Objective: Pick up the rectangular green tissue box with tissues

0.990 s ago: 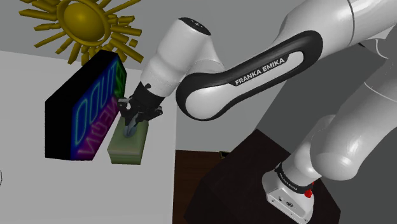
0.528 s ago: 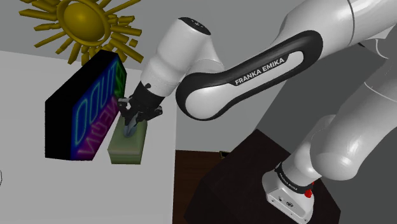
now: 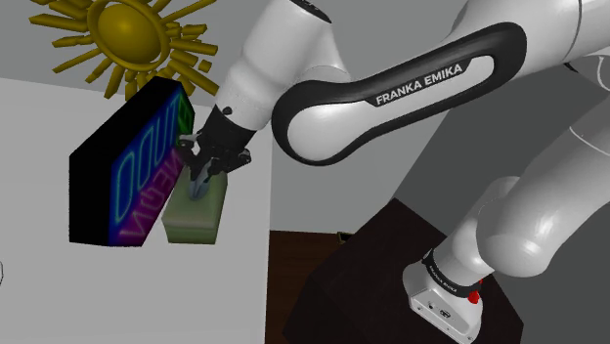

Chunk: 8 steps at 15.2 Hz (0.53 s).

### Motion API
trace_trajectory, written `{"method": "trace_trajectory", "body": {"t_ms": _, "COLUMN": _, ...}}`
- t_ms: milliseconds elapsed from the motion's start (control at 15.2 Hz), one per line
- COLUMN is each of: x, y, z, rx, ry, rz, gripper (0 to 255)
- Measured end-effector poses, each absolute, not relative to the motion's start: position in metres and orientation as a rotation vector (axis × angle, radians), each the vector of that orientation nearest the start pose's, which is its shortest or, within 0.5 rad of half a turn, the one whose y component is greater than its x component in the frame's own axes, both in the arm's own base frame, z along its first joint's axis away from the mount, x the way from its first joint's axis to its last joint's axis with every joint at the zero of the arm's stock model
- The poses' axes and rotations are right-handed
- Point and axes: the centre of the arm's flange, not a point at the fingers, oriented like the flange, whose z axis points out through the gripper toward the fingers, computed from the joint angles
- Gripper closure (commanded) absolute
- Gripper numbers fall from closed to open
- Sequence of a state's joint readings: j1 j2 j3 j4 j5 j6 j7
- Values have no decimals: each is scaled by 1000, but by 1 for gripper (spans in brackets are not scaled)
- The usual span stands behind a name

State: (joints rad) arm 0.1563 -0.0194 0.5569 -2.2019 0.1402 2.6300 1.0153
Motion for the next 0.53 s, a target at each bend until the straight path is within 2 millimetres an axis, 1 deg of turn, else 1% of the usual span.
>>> {"method": "trace_trajectory", "body": {"t_ms": 330, "x": 428, "y": 368, "z": 464, "rx": -2676, "ry": 551, "rz": -311, "gripper": 255}}
{"method": "trace_trajectory", "body": {"t_ms": 528, "x": 428, "y": 367, "z": 477, "rx": -2676, "ry": 551, "rz": -311, "gripper": 255}}
